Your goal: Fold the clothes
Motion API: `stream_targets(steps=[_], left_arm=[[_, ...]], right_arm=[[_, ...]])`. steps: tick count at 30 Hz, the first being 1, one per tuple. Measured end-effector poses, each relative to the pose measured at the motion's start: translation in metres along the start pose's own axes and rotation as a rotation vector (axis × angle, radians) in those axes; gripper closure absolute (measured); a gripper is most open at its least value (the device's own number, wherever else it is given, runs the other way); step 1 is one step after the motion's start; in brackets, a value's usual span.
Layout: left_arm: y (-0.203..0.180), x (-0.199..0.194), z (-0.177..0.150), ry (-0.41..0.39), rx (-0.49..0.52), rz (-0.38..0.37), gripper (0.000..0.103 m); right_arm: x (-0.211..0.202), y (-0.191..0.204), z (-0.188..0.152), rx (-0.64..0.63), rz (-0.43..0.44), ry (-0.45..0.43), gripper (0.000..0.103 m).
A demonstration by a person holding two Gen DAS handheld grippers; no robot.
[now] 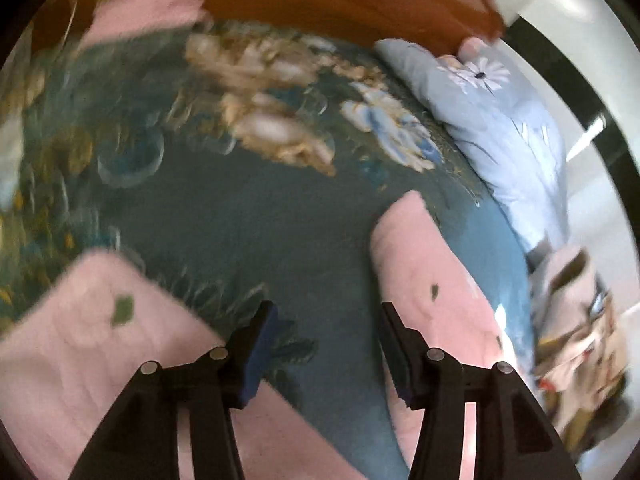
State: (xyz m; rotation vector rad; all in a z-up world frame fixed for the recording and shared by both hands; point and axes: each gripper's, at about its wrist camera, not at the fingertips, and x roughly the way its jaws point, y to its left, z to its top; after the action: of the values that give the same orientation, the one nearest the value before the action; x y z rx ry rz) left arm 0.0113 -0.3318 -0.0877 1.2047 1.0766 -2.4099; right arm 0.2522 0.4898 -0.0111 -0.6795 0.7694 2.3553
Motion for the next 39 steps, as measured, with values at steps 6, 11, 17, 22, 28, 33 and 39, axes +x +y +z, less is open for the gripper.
stream_targets(steps=[6,11,17,22,28,33,39], left_arm=[[-0.026,0.005,-0.014,0.031,0.031,-0.085,0.053],[-0.066,-0.004,-0.029,-0.089,0.177,-0.030,0.095],[-0.156,-0.007,-0.085,-0.100,0.567,-0.073,0.096],[-0.192,0.023,-0.142,0.034,0.750,-0.053,0.095],[-0.167,-0.001,-0.145,0.069,0.692,-0.186,0.084],[-0.146,-0.032,-0.117,-0.133,0.627,-0.132,0.053],[-0.143,0.007,-0.099,-0.109,0.672,0.012,0.044]], right_arm=[[-0.009,0.023,-0.029,-0.035,0.083,0.065,0.044],[-0.002,0.044,-0.050,-0.062,0.134,0.122,0.044],[0.006,0.073,-0.072,-0.037,0.222,0.138,0.044],[0.019,0.122,-0.097,-0.110,0.366,0.215,0.044],[0.032,0.131,-0.114,-0.126,0.437,0.245,0.044],[0.042,0.120,-0.118,-0.061,0.464,0.256,0.044],[0.049,0.119,-0.122,-0.057,0.477,0.279,0.044]])
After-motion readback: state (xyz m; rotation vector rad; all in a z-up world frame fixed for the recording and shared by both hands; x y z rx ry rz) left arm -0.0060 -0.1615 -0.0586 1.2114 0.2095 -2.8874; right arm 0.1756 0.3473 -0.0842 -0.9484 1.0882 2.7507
